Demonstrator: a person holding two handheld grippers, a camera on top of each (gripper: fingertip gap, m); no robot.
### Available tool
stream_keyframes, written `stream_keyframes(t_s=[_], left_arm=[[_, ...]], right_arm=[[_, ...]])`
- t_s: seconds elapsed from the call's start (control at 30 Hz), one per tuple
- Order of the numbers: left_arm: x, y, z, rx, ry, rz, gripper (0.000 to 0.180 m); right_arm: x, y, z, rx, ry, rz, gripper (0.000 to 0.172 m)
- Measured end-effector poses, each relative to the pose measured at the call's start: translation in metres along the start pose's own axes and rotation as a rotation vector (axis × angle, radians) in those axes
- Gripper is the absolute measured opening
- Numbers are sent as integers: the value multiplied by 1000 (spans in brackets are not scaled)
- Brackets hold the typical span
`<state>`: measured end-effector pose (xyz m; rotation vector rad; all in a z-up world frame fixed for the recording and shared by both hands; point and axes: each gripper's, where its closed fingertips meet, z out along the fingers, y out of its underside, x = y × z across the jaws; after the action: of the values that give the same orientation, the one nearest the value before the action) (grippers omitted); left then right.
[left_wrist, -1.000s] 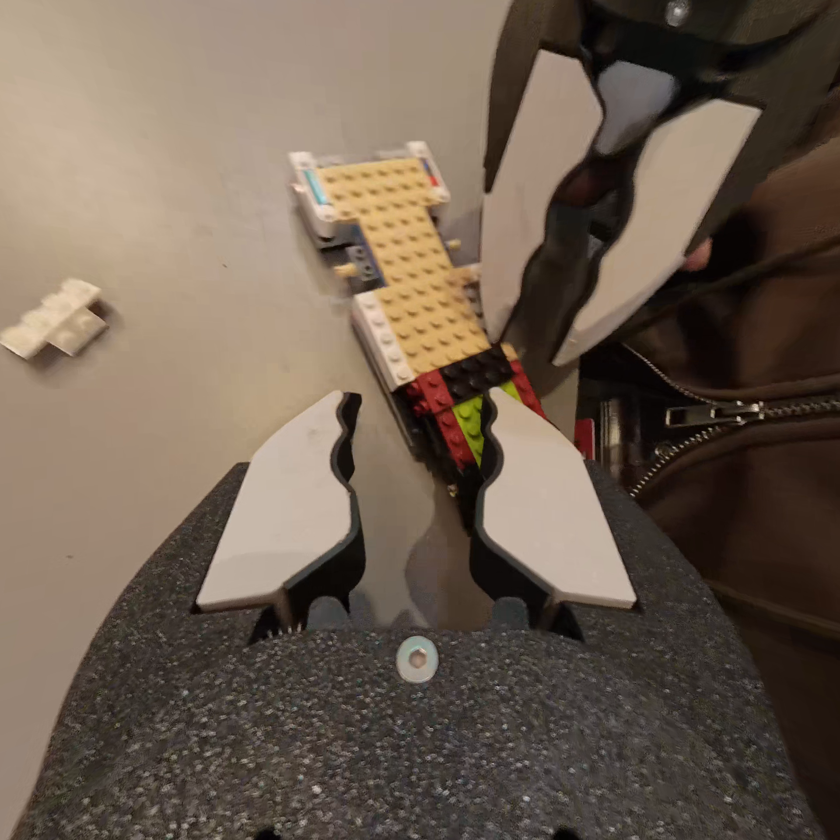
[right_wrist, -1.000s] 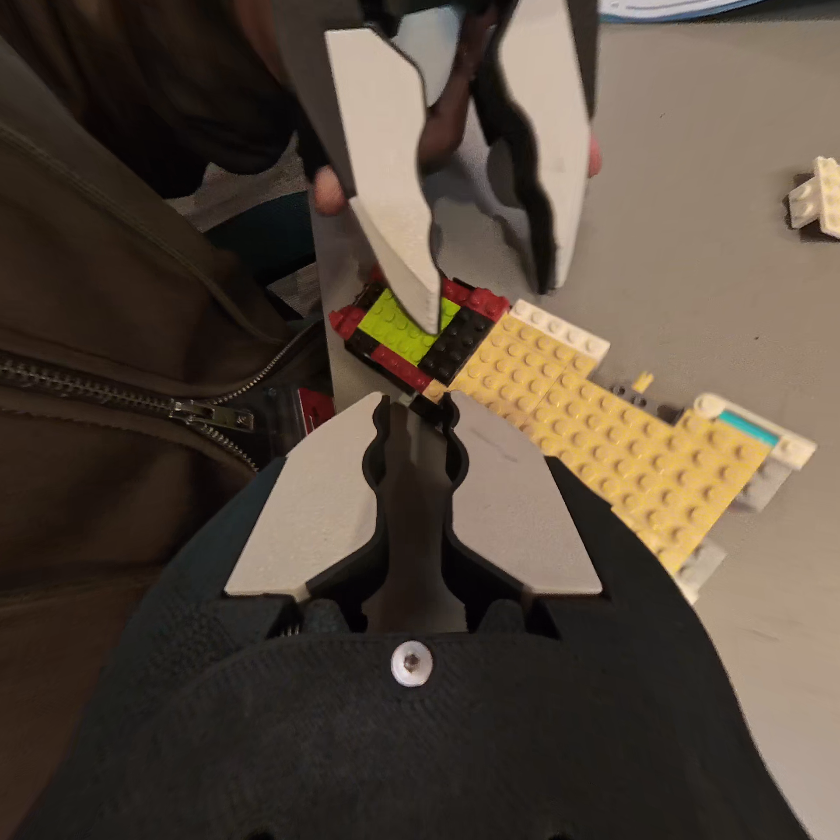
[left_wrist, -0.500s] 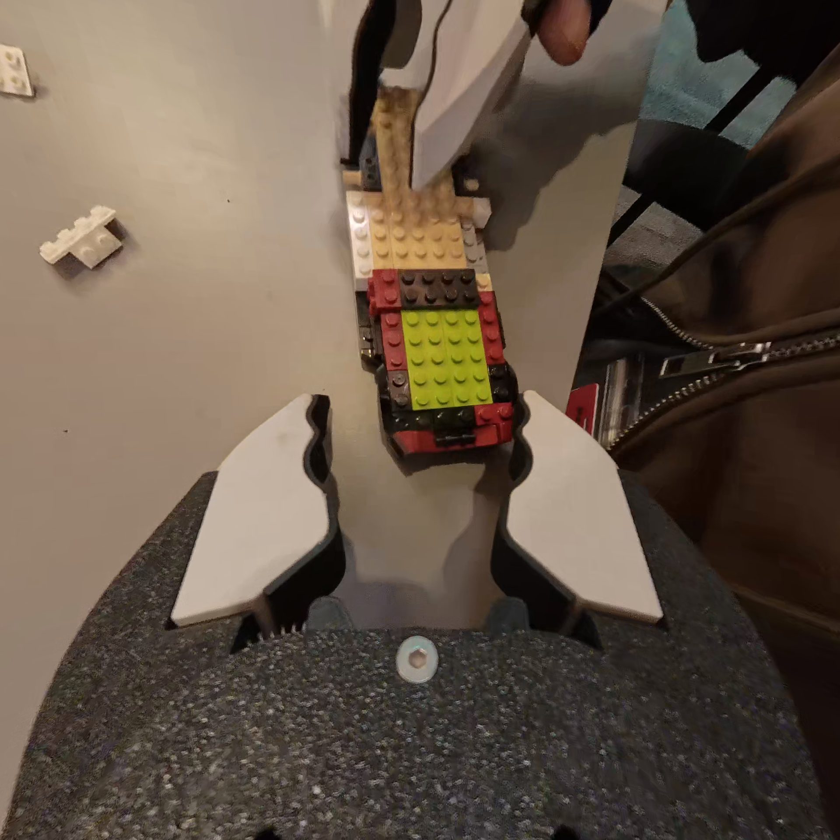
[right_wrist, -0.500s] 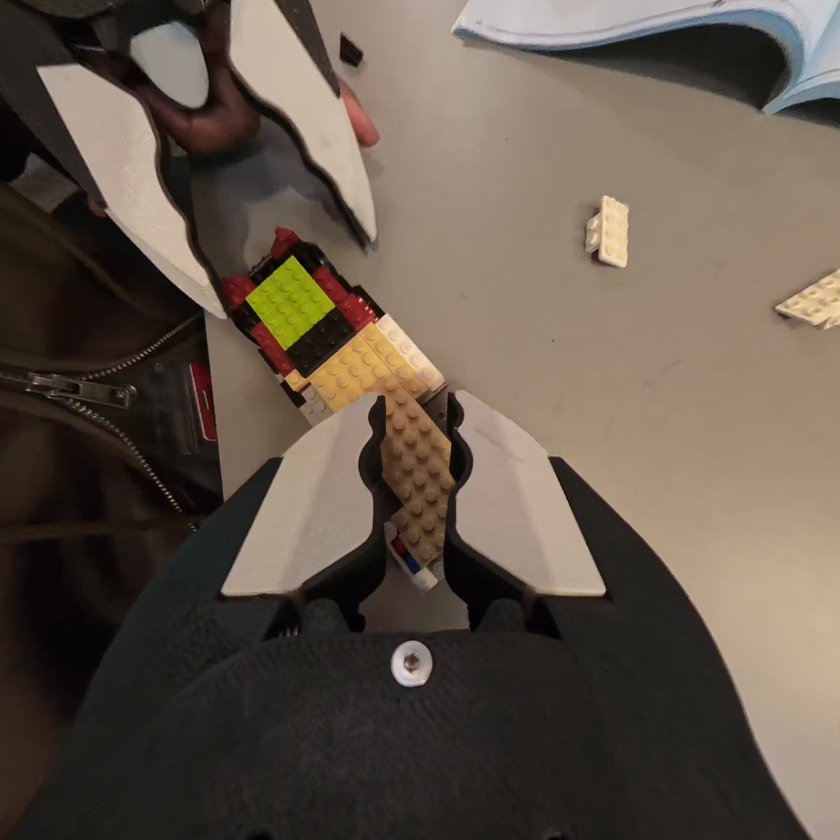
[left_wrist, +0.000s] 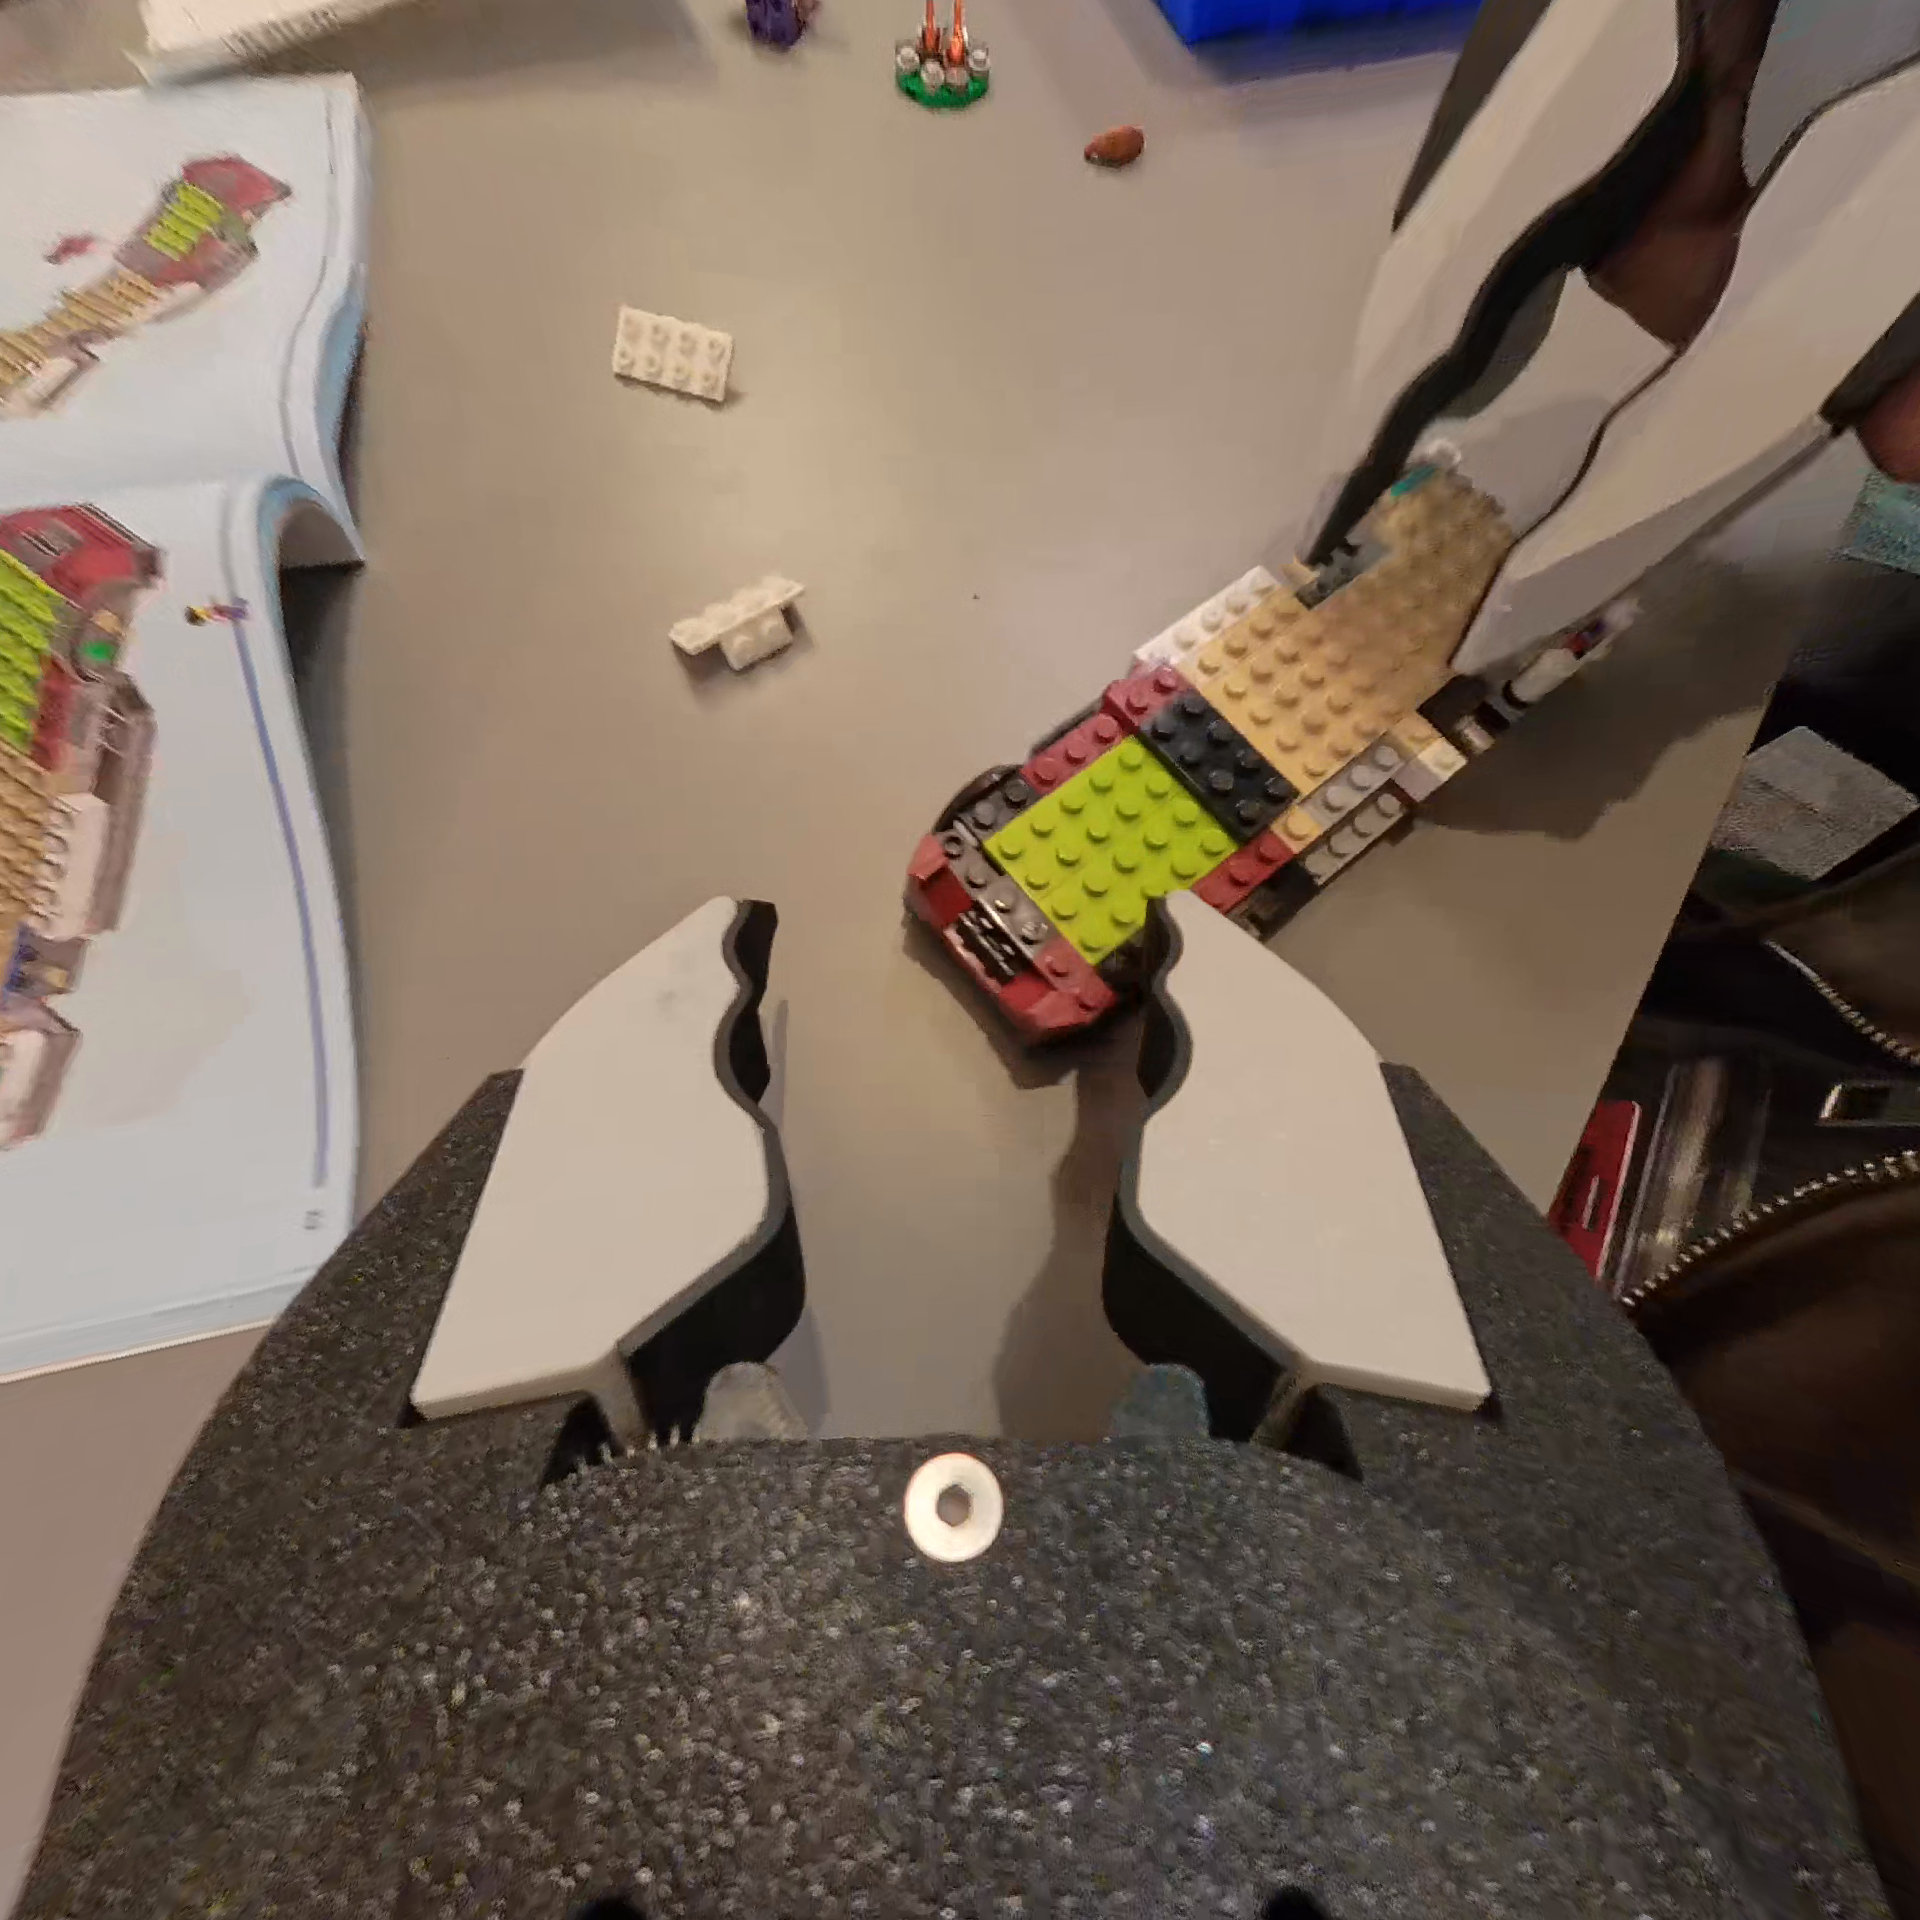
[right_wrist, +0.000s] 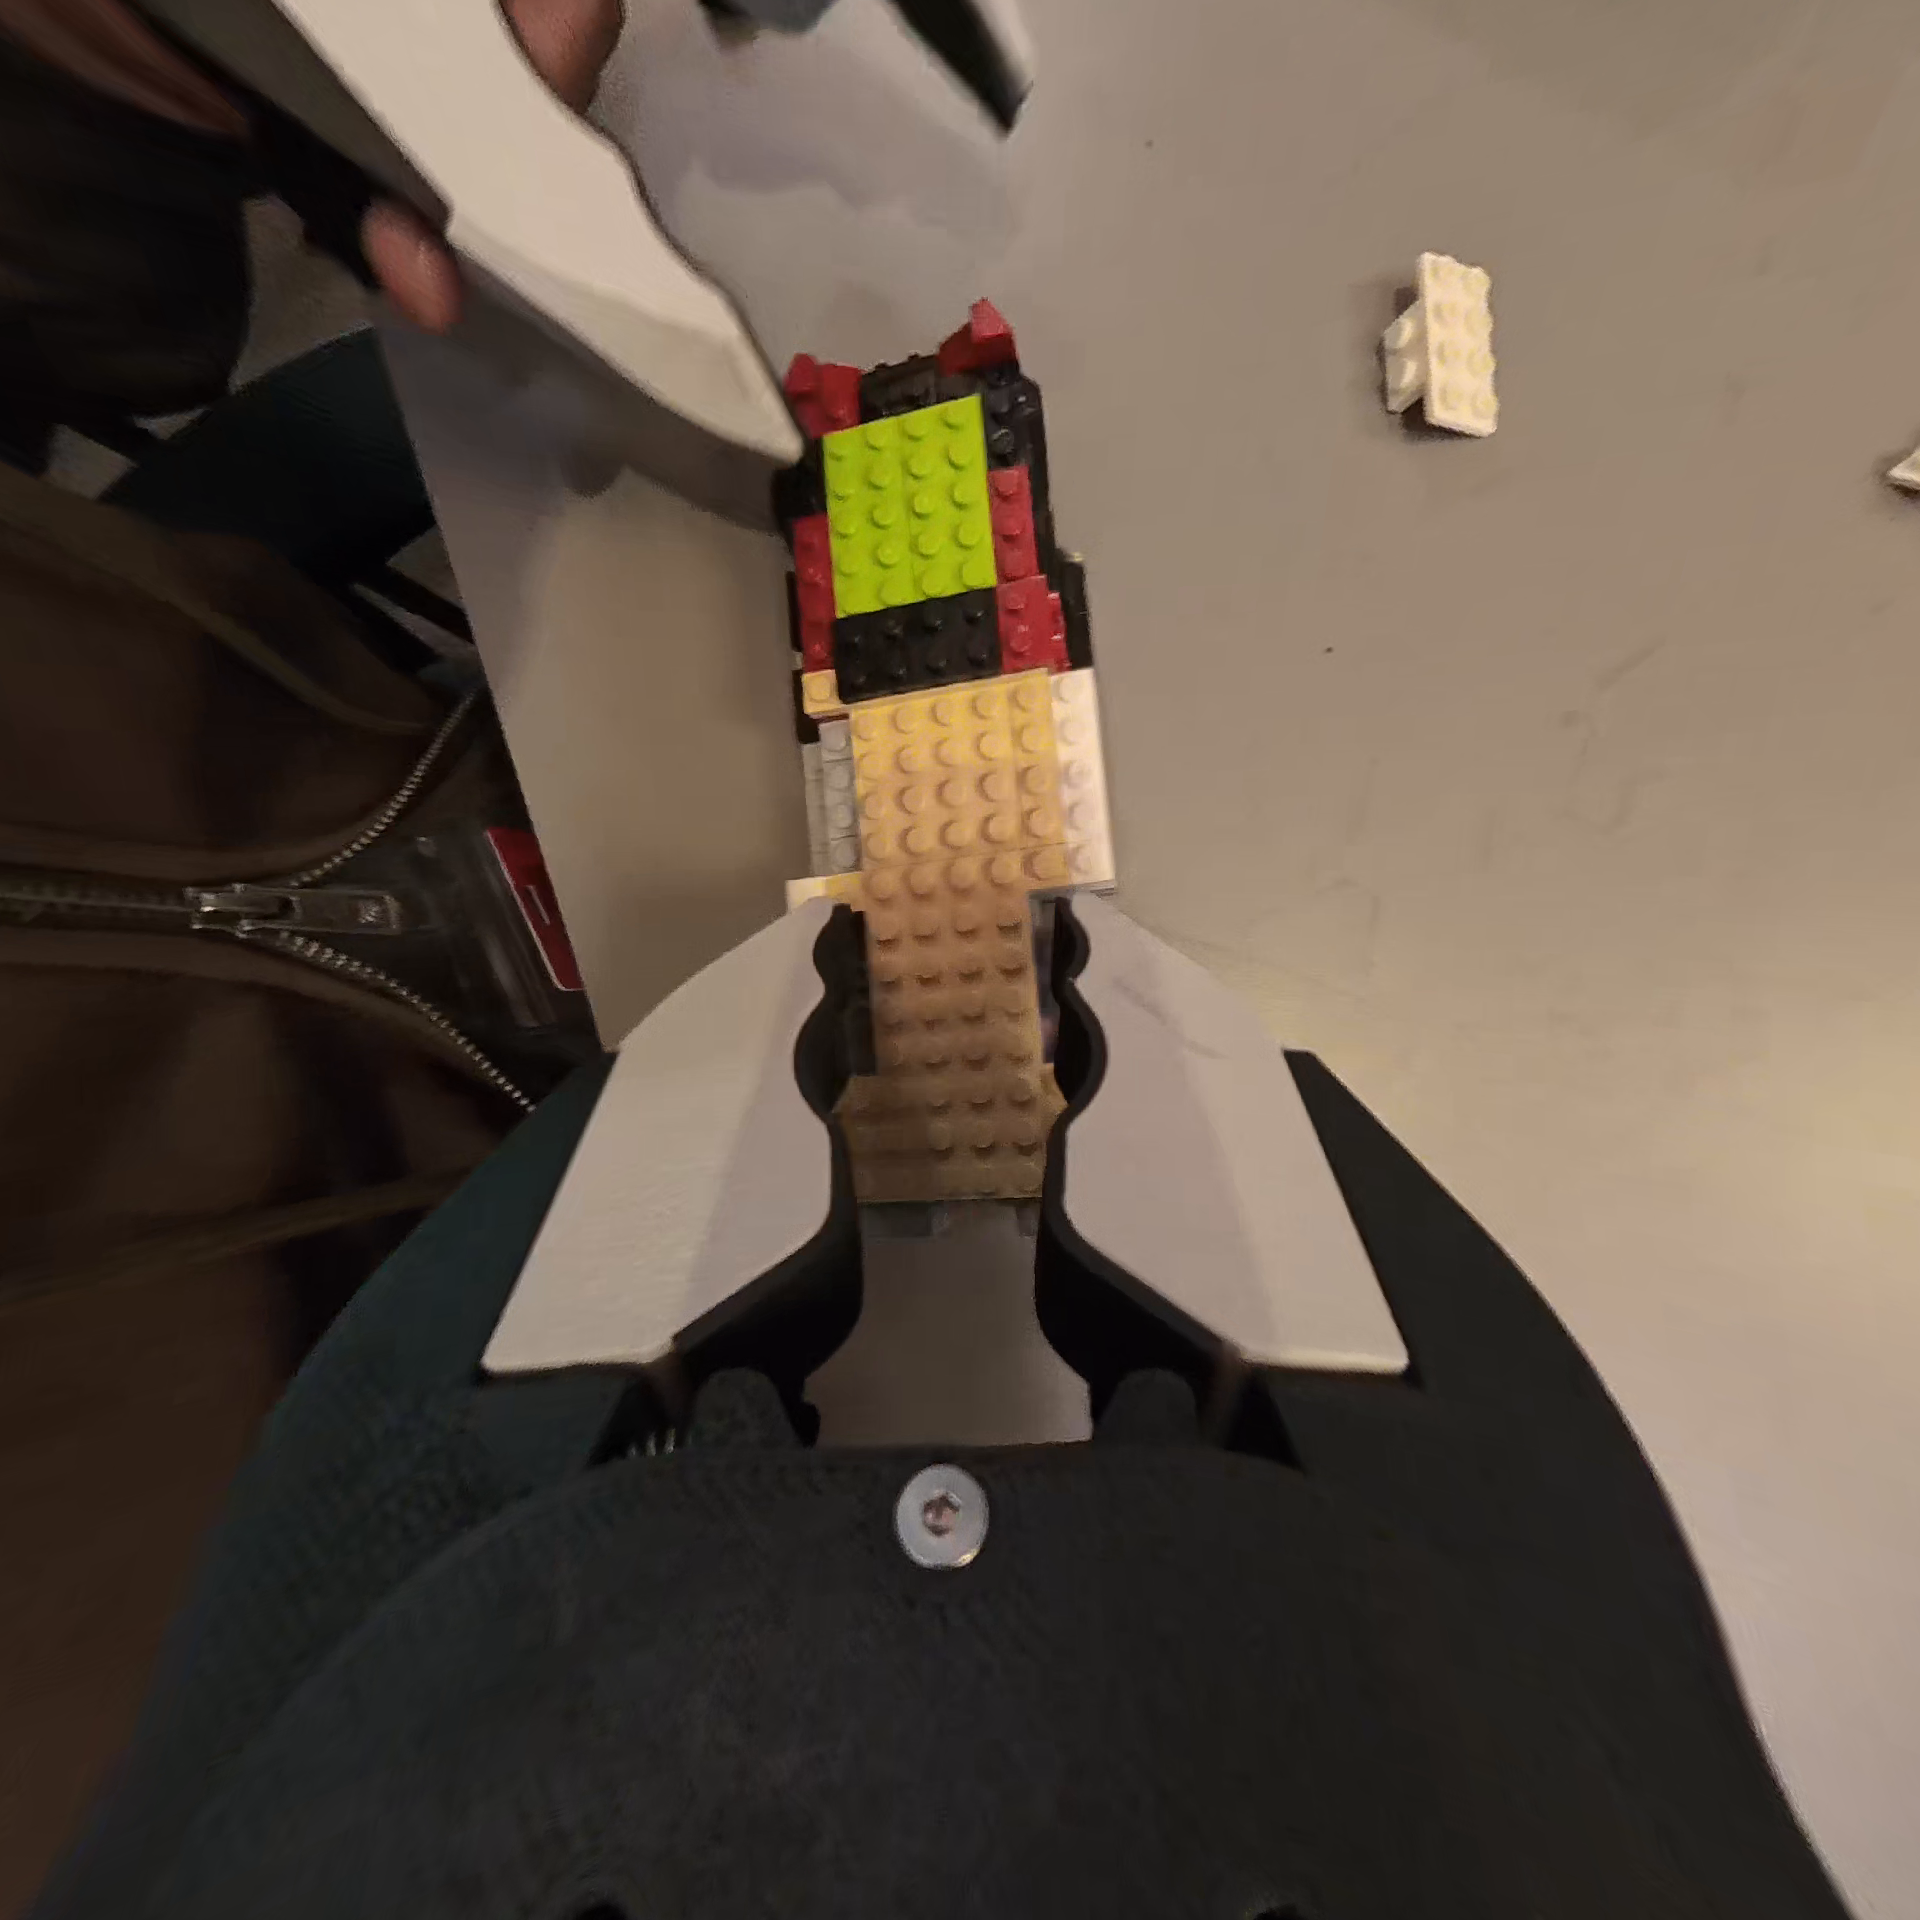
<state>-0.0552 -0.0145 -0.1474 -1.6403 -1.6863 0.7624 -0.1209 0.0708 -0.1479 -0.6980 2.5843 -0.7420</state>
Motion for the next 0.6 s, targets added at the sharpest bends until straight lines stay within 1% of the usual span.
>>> stream_keyframes(t_s=[0.07, 0.13, 0.2, 0.23, 0.33, 0.4, 0.47, 0.53, 0.6], left_arm=[[5, 8, 5, -21, -2, -2, 69], [3, 7, 5, -7, -3, -13, 66], [-7, 5, 6, -4, -29, -15, 65], [-14, 3, 7, 2, -52, -16, 64], [-36, -1, 7, 13, -131, -3, 64], [-40, -3, 5, 35, -140, 24, 63], [-33, -8, 1, 78, -85, 50, 63], [-21, -14, -3, 130, -8, 94, 63], [-4, -20, -7, 176, 90, 135, 53]], right_arm=[[3, 2, -1, -1, 6, -5, 38], [6, 5, 1, -15, -8, 6, 38], [-1, 9, 4, -39, -62, 4, 36], [-8, 10, 5, -41, -92, -3, 38], [-32, 8, 7, -34, -205, -24, 32], [-32, 4, 7, -5, -204, -45, 32], [-28, -4, 4, 55, -209, -81, 31], [-24, -18, 1, 152, -220, -137, 30], [-17, -31, 0, 235, -220, -195, 27]])
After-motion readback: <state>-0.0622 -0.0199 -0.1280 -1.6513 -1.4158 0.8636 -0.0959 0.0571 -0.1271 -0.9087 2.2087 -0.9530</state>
